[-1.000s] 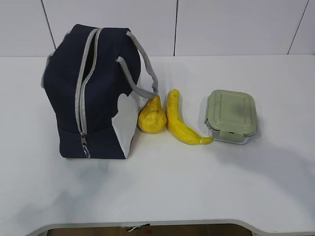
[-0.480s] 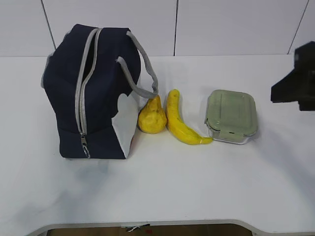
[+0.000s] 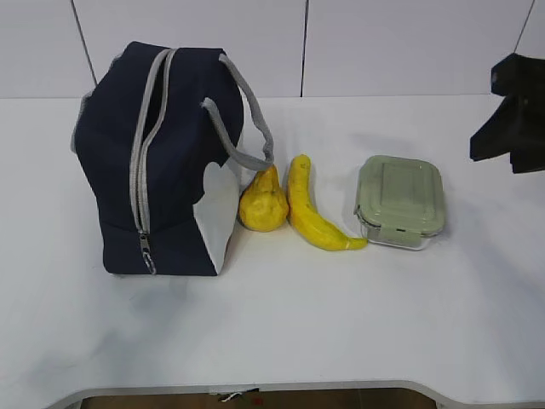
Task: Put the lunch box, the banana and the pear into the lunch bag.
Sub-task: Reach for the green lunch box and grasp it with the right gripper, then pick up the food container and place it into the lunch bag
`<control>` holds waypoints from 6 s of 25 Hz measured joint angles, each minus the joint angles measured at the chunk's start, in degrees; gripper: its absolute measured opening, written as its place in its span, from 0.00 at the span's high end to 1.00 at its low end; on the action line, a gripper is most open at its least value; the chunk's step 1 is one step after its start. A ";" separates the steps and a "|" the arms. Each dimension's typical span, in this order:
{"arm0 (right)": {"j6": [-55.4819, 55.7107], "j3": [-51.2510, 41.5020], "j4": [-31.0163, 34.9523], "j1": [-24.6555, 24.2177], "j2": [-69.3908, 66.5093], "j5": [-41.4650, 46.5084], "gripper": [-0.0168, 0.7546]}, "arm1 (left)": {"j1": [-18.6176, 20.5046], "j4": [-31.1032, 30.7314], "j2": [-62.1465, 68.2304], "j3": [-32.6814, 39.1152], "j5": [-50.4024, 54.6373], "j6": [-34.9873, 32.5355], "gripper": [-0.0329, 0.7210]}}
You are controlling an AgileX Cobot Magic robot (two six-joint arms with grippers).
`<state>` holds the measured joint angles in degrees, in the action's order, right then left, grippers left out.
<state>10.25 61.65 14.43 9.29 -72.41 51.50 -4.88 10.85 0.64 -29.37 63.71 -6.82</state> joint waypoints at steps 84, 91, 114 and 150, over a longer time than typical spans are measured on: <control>-59.10 9.66 57.95 -25.22 -48.33 7.99 0.27 | 0.00 -3.26 0.00 0.00 0.05 0.00 0.66; -60.68 9.66 59.17 -25.22 -48.64 7.77 0.28 | 0.00 -3.26 0.00 0.00 0.05 0.00 0.66; -63.54 9.78 58.84 -25.22 -49.09 7.65 0.41 | 0.00 -3.26 0.00 0.00 0.05 0.00 0.66; -65.96 10.00 60.59 -25.22 -48.83 12.99 0.48 | 0.00 -0.88 0.00 0.00 -0.13 0.00 0.66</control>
<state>-55.72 71.66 75.02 -15.93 -121.25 64.50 -4.88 9.97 0.64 -29.37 63.58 -6.82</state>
